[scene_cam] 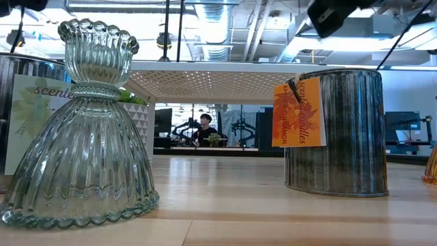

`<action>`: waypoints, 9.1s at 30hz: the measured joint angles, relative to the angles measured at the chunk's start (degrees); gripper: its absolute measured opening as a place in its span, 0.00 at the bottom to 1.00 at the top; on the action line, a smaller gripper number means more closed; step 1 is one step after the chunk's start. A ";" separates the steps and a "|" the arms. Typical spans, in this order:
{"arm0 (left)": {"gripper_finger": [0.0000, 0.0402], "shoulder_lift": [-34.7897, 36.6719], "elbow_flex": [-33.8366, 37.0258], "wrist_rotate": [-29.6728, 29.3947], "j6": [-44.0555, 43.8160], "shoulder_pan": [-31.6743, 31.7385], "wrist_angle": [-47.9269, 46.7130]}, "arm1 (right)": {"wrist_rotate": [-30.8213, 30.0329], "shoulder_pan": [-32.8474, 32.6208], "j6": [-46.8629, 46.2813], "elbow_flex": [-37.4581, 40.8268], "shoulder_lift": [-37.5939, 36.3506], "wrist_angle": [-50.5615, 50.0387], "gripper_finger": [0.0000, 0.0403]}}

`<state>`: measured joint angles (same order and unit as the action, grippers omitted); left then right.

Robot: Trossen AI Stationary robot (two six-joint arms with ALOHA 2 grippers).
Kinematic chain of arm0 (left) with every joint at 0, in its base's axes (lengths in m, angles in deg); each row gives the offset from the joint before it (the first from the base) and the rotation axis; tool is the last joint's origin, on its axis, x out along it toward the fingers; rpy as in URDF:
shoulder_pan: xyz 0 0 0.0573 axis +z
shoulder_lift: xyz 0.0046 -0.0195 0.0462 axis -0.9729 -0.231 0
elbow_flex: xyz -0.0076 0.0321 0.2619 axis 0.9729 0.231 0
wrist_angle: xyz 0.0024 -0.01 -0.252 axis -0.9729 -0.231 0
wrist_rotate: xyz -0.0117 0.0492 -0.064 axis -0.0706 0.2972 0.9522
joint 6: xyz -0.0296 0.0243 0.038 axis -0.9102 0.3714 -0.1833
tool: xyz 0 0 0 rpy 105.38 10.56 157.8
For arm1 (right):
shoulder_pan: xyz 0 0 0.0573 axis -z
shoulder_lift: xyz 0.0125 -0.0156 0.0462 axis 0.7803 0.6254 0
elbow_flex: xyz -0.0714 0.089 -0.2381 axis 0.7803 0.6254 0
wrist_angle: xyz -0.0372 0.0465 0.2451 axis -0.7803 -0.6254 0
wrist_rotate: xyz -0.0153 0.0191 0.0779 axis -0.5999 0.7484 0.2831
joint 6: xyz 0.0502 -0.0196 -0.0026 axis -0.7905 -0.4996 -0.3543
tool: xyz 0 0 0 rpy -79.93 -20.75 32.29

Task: Pick & Place candle stick holders
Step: Put the yellow glass candle holder on the shelf

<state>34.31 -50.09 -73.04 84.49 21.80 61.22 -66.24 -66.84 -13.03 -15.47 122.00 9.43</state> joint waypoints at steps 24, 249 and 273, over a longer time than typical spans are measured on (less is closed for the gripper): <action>0.02 0.00 1.35 -4.50 8.81 0.15 2.19 | -13.63 -12.30 -49.77 0.00 1.59 -17.82 0.00; 0.02 0.02 1.30 -4.45 8.57 0.15 2.41 | -39.92 -17.62 -34.32 -30.64 20.56 -45.92 0.00; 0.02 0.02 1.30 -4.45 8.76 0.15 2.39 | -49.96 -14.96 -31.58 -14.99 18.59 -24.72 0.00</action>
<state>34.33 -48.79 -77.49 93.25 21.95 63.61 -116.20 -81.80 -44.61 -30.46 140.59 -15.30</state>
